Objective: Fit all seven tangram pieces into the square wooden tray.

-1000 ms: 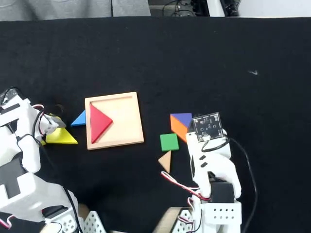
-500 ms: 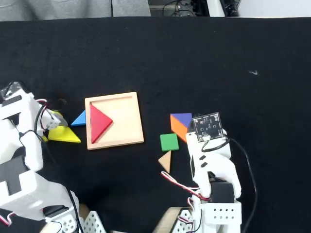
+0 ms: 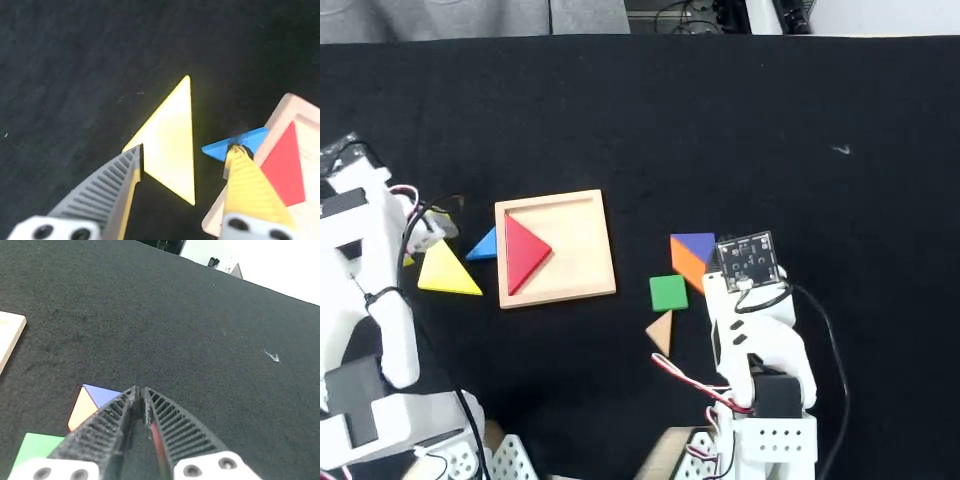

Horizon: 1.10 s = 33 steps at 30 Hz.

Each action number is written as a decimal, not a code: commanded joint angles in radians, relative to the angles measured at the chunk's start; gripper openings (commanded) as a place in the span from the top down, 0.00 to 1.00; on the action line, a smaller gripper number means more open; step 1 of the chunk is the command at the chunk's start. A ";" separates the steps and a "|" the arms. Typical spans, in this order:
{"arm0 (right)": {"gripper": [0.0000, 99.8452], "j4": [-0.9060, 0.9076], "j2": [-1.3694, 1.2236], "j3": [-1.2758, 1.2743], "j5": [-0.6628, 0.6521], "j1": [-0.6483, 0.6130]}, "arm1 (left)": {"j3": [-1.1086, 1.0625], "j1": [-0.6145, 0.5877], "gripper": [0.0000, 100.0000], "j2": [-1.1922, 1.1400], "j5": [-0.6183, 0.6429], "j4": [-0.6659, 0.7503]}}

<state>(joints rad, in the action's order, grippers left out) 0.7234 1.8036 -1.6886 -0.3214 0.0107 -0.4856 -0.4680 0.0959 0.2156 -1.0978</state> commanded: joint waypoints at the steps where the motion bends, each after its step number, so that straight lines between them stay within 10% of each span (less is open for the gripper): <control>1: 0.99 0.003 0.076 0.004 -0.009 -0.014 | 0.018 -0.128 0.73 0.040 -0.018 -0.060; 11: 0.99 0.003 0.076 0.004 -0.009 -0.014 | -0.107 -0.176 0.73 -0.112 -0.060 0.143; 33: 0.99 0.003 0.076 0.004 -0.009 -0.014 | -0.076 -0.045 0.73 -0.192 -0.035 0.129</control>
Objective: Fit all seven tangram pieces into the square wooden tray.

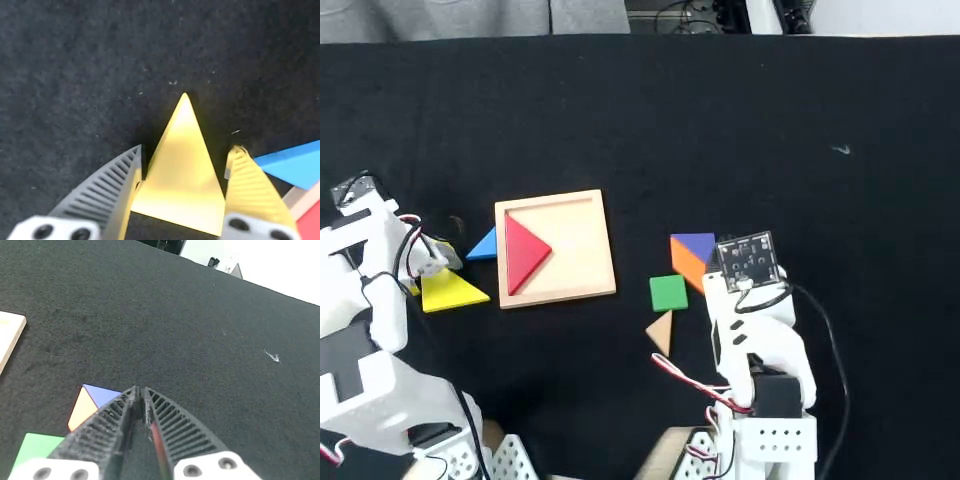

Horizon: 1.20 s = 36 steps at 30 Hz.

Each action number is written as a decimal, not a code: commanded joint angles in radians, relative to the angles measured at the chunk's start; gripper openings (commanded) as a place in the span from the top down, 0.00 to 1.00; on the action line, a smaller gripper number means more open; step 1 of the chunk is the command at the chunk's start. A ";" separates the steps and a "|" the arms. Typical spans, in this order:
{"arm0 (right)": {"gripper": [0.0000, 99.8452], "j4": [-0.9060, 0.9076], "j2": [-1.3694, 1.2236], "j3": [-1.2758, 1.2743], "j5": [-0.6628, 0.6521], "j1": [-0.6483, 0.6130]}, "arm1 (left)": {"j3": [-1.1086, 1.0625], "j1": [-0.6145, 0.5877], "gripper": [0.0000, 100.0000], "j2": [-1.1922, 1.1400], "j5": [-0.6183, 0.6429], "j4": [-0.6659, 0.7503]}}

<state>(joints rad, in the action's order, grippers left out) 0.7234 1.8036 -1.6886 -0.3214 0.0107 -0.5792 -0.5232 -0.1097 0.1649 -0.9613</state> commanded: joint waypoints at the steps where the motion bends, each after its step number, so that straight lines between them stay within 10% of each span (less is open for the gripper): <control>1: 0.99 0.003 0.076 0.004 -0.009 -0.014 | 0.028 0.010 0.73 0.017 0.023 -0.029; 15: 0.99 0.003 0.076 0.004 -0.009 -0.014 | 0.216 -0.013 0.73 0.315 -0.252 -0.434; 25: 0.99 0.003 0.076 0.004 -0.009 -0.014 | -0.197 -0.071 0.73 0.554 -0.520 -0.222; 36: 0.99 0.032 0.076 0.004 -0.009 -0.015 | -0.433 -0.070 0.73 0.614 -0.391 -0.127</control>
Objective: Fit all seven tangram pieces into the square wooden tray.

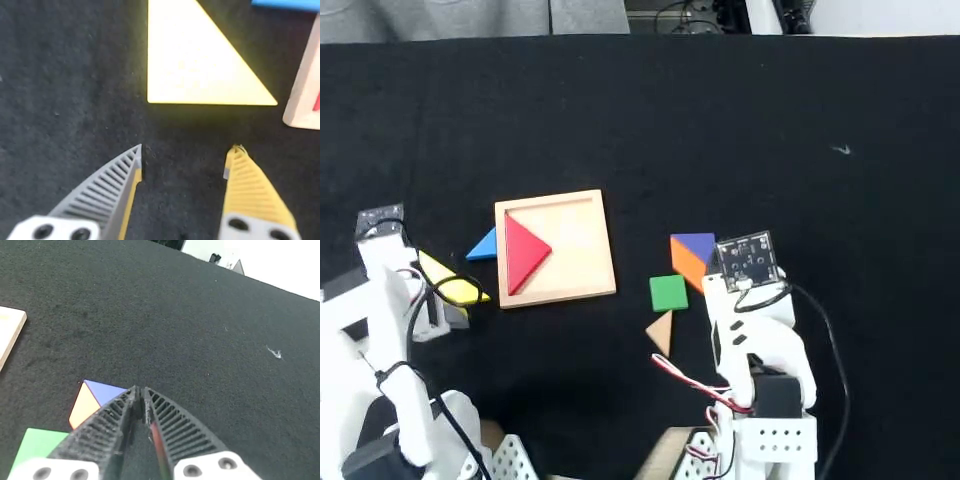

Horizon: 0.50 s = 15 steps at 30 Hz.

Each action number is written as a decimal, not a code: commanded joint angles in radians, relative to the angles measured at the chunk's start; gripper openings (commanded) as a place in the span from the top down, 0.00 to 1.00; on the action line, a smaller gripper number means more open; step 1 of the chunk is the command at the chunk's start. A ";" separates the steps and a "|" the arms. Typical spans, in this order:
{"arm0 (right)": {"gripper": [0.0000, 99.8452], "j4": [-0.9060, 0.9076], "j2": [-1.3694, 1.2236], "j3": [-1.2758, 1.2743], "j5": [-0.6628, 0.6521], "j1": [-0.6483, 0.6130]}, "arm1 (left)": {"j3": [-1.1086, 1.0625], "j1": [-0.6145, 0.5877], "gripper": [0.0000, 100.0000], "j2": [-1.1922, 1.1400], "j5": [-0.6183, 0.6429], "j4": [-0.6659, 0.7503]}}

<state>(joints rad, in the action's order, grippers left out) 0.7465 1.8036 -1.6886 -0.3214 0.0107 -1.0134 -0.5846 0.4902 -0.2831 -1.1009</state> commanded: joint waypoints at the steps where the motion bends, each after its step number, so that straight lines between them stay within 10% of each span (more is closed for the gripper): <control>1: 0.99 0.009 0.076 0.004 -0.009 -0.015 | 0.010 -0.019 0.73 0.000 0.087 0.026; 15: 0.99 0.028 0.081 0.004 -0.009 -0.015 | 0.294 -0.122 0.73 -0.440 0.233 0.187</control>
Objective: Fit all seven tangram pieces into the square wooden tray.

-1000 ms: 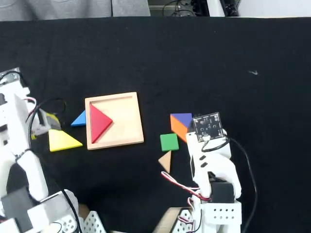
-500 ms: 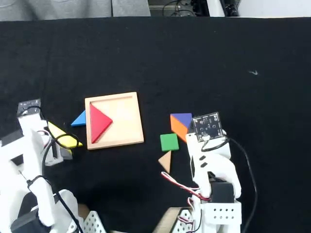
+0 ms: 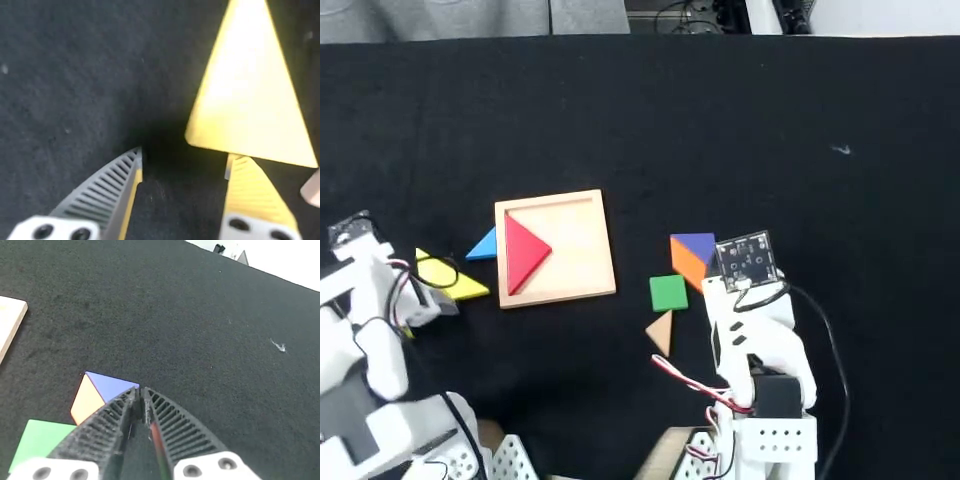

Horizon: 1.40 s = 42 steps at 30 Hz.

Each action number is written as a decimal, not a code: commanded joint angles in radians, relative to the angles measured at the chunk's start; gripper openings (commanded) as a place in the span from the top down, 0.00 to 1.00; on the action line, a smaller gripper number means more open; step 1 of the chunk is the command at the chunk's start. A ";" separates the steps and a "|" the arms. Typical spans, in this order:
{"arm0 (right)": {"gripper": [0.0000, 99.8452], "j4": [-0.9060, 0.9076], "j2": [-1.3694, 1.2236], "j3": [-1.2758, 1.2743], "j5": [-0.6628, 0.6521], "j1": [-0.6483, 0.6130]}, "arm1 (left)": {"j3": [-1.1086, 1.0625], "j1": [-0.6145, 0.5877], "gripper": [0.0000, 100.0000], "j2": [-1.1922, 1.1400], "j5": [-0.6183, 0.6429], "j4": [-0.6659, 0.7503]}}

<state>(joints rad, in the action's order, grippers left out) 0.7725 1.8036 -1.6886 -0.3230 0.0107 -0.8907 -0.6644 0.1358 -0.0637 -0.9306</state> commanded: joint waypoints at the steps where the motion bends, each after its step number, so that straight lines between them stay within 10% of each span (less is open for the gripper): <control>1: 0.99 0.002 0.081 0.004 -0.008 -0.015 | 0.205 -0.045 0.73 -0.104 0.015 0.017; 9: 0.99 0.002 0.081 0.004 -0.008 -0.015 | 0.352 -0.053 0.73 -0.184 0.055 0.006; 17: 0.99 0.002 0.084 0.004 -0.008 -0.015 | 0.470 -0.051 0.73 -0.137 -0.038 -0.315; 28: 0.99 0.002 0.084 0.004 -0.008 -0.015 | 0.440 -0.076 0.73 -0.261 -0.115 -0.173; 42: 0.99 0.002 0.084 0.004 -0.008 -0.015 | 0.699 -0.035 0.73 -0.422 0.110 -0.126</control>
<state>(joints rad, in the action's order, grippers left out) 0.7725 1.8036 -1.6886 -0.3230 0.0107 -0.2892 -0.7457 -0.2723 -0.0146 -1.0625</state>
